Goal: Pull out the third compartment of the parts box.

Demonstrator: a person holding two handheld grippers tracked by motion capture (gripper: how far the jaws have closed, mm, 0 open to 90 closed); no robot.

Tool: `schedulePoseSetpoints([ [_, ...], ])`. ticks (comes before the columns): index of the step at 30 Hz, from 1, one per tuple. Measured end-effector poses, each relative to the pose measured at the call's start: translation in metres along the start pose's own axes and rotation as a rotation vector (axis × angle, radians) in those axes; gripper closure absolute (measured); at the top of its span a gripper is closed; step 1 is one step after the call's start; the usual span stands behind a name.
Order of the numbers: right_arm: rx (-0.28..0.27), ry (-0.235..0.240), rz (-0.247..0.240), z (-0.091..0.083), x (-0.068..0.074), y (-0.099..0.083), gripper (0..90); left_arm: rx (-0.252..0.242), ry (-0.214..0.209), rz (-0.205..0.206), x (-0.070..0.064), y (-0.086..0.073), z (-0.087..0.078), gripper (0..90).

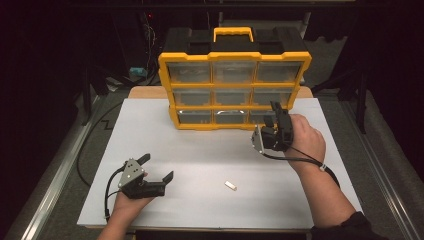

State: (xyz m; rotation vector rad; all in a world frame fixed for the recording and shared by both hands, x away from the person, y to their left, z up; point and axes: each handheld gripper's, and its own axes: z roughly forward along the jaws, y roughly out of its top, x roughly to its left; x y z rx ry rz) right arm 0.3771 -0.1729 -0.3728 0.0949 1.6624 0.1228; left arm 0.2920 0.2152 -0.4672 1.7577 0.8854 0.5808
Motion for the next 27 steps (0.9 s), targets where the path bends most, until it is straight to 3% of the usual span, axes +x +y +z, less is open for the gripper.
schedulePoseSetpoints([
  [8,-0.005,-0.049,0.006,0.004,-0.025,0.007,42.0,0.013,0.004,-0.002,0.0,0.0,0.0,0.2],
  [17,0.005,-0.078,0.015,0.01,-0.041,0.008,43.5,0.011,0.003,0.0,0.0,0.0,0.001,0.2],
  [27,0.002,-0.118,0.008,0.015,-0.059,0.008,55.2,0.01,0.003,0.005,0.0,0.0,0.001,0.2],
])
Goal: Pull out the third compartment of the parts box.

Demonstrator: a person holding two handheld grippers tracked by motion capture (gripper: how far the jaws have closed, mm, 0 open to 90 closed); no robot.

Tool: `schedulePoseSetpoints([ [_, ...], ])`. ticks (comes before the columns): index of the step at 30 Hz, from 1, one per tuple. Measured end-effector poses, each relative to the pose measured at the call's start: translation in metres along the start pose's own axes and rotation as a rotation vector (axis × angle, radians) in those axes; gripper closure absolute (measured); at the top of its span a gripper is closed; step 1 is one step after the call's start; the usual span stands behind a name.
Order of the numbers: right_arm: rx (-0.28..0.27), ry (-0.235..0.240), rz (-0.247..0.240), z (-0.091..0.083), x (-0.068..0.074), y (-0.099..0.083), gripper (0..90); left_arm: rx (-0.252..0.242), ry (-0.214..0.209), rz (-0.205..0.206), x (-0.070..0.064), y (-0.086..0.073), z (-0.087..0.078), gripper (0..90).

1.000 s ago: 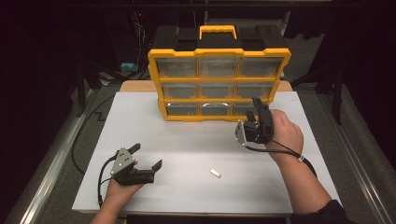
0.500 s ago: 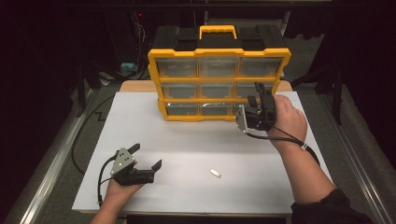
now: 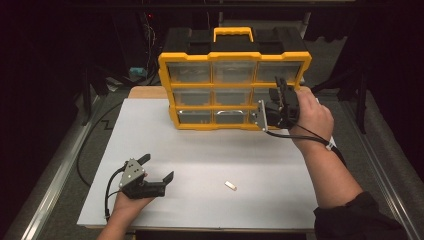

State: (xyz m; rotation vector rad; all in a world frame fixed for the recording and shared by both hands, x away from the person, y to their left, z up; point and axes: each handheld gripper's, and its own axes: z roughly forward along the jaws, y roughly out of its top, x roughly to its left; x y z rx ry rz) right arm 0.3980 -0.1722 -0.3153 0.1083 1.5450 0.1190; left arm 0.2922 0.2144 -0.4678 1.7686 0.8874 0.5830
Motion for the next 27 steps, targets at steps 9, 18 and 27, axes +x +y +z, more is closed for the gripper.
schedulePoseSetpoints([
  [9,0.008,-0.02,-0.013,0.007,-0.015,0.002,63.5,0.0,0.0,0.001,0.0,0.0,0.0,0.2],
  [18,0.015,-0.05,-0.033,0.017,-0.025,0.001,70.9,-0.003,0.0,0.004,0.0,0.0,-0.001,0.2],
  [27,0.033,-0.062,-0.067,0.028,-0.025,-0.005,74.4,-0.002,-0.002,0.004,0.001,0.0,-0.001,0.2],
])
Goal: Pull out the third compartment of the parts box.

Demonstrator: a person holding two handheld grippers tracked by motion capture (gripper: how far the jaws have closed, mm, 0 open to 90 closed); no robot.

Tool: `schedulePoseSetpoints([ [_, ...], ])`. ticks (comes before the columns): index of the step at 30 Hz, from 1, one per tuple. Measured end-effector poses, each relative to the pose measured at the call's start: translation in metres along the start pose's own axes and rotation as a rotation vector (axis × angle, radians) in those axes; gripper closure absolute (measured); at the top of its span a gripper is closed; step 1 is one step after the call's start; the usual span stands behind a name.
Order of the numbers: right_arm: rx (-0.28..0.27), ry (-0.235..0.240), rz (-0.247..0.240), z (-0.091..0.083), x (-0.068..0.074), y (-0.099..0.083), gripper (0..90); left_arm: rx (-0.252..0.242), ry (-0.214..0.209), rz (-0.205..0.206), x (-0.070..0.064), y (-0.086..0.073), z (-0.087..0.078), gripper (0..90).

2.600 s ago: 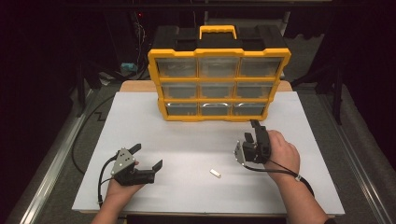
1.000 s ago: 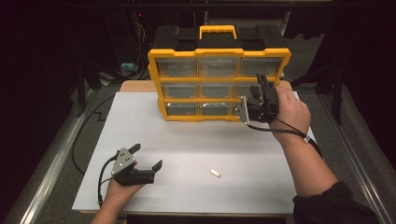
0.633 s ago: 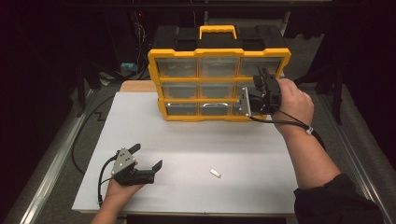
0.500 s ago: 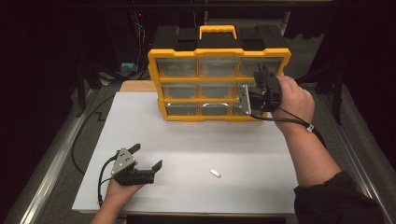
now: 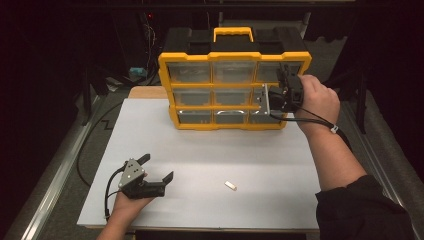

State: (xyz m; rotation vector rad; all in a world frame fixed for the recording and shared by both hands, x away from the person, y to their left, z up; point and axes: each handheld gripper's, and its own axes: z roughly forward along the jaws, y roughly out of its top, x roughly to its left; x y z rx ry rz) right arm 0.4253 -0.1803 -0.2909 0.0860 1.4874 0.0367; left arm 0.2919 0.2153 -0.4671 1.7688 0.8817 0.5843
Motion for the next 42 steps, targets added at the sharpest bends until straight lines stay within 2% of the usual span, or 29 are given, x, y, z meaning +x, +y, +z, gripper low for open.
schedulePoseSetpoints([
  [3,0.0,-0.005,-0.009,0.002,0.0,-0.001,75.6,0.002,0.001,0.001,0.0,0.0,0.0,0.2],
  [11,0.011,-0.006,-0.071,0.009,0.001,-0.001,77.4,0.003,0.0,0.002,0.0,0.0,0.0,0.2],
  [21,0.006,-0.03,-0.085,0.011,0.002,0.003,82.0,0.004,-0.007,0.006,0.0,0.0,0.0,0.2],
  [29,0.01,-0.053,-0.105,0.011,0.005,0.004,82.8,-0.001,-0.007,0.007,-0.001,0.0,0.0,0.2],
  [37,0.023,-0.059,-0.096,0.011,0.006,0.005,83.0,-0.005,-0.003,0.006,-0.001,0.0,0.0,0.3],
  [42,0.021,-0.067,-0.11,0.011,0.007,0.005,84.0,-0.004,-0.004,0.007,-0.001,0.0,-0.001,0.2],
])
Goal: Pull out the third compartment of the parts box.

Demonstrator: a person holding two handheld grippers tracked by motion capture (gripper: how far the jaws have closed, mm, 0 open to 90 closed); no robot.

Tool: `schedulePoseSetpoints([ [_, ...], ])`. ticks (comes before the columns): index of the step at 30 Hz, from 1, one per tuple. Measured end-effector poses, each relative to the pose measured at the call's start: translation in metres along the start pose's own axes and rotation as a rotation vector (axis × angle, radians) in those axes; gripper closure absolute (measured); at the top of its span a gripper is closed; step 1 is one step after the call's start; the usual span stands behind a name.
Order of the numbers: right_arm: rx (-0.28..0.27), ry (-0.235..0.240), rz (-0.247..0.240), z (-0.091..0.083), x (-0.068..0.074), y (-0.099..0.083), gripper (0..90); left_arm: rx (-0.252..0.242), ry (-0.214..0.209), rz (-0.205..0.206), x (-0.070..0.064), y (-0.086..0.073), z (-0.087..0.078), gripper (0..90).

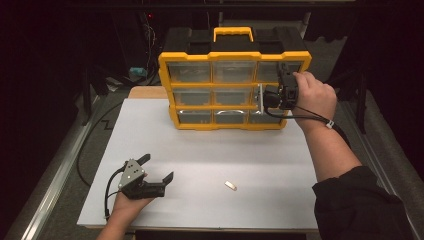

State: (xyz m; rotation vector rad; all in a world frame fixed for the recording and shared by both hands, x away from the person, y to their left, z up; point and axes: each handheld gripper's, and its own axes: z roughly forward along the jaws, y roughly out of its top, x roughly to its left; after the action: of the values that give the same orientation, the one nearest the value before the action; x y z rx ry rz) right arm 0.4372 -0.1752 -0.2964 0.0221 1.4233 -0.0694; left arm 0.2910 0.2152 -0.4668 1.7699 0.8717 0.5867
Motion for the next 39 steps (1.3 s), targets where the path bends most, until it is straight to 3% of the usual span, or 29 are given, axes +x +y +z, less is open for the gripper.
schedulePoseSetpoints([
  [13,-0.007,0.018,-0.005,-0.007,-0.004,0.0,84.6,0.002,0.002,0.001,0.0,0.0,-0.001,0.2],
  [33,-0.034,0.021,-0.014,-0.036,-0.009,-0.005,85.7,-0.001,0.002,-0.004,0.0,0.0,0.0,0.2],
  [39,-0.038,0.027,-0.018,-0.037,-0.01,-0.006,84.6,-0.001,0.002,-0.004,-0.001,0.0,-0.001,0.2],
])
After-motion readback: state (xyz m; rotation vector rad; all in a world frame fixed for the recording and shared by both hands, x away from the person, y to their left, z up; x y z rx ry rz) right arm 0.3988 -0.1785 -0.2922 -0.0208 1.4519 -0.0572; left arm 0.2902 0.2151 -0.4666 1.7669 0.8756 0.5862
